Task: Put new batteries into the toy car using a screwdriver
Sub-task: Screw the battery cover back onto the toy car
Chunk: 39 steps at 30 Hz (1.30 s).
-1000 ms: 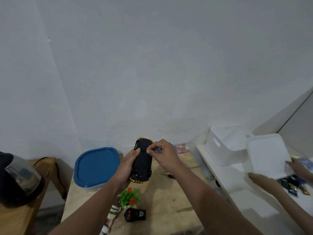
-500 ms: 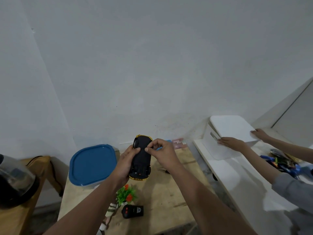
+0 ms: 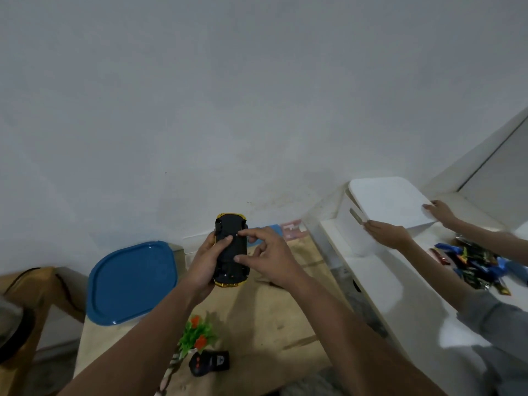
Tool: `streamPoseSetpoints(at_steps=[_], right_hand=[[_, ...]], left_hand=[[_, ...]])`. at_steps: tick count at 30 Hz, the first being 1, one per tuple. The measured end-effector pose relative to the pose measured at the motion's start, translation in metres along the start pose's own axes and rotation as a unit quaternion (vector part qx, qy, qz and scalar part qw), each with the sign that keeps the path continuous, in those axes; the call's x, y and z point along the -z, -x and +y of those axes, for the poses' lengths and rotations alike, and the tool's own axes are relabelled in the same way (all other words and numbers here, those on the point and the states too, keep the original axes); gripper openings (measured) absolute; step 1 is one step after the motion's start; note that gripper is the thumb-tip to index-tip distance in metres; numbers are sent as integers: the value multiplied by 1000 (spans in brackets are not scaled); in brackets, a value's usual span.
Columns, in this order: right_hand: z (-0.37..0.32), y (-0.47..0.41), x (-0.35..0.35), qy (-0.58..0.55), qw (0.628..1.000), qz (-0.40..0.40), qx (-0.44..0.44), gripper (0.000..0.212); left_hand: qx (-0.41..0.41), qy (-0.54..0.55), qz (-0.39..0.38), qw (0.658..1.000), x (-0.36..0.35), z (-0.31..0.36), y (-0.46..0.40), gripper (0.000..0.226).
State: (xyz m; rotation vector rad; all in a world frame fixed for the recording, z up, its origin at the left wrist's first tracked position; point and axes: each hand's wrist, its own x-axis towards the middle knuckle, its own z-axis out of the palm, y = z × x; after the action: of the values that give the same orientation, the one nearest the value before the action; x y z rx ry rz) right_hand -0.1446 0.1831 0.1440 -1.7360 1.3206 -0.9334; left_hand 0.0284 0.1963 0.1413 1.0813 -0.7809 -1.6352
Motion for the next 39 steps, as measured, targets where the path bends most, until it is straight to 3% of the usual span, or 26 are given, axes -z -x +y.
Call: streamPoseSetpoints(at_steps=[6,12,18,20,23,25,27,29,33,36,39], right_hand=[[21,-37,18,-29,998,-51,-32,49],[49,-72,39,-40,999,-28,-23,29],[78,-78,41,122,991,-21,45,34],[91,-77,40,166,983,-53,62,38],[118,-72,39,26,998,-42,-32,34],[148,-64,36,23,995,1,-102,29],[180,-54,29,102,985,-39,-133,27],[204,-45,19,183,965,-129,-139,29],[229,-39,-10,345,885,-273,-152,38],[234,-37,-24,400,859,-290,-134,39],[236,-37,-28,367,875,-287,-134,39]], left_hand=[[14,-7,4,1000,-12,-2,-42,39],[30,-18,0,999,-27,-10,-74,41],[53,-1,62,997,-37,-26,-99,29],[71,-12,95,993,-35,-36,-107,29],[94,-19,134,986,-33,-49,-116,26],[101,-21,153,983,-32,-57,-119,24],[105,-20,172,979,-28,-65,-120,24],[109,-18,186,976,-21,-72,-118,26],[121,-7,202,972,-9,-80,-106,27],[121,-21,211,970,1,-80,-96,27],[119,-37,213,969,10,-76,-87,29]])
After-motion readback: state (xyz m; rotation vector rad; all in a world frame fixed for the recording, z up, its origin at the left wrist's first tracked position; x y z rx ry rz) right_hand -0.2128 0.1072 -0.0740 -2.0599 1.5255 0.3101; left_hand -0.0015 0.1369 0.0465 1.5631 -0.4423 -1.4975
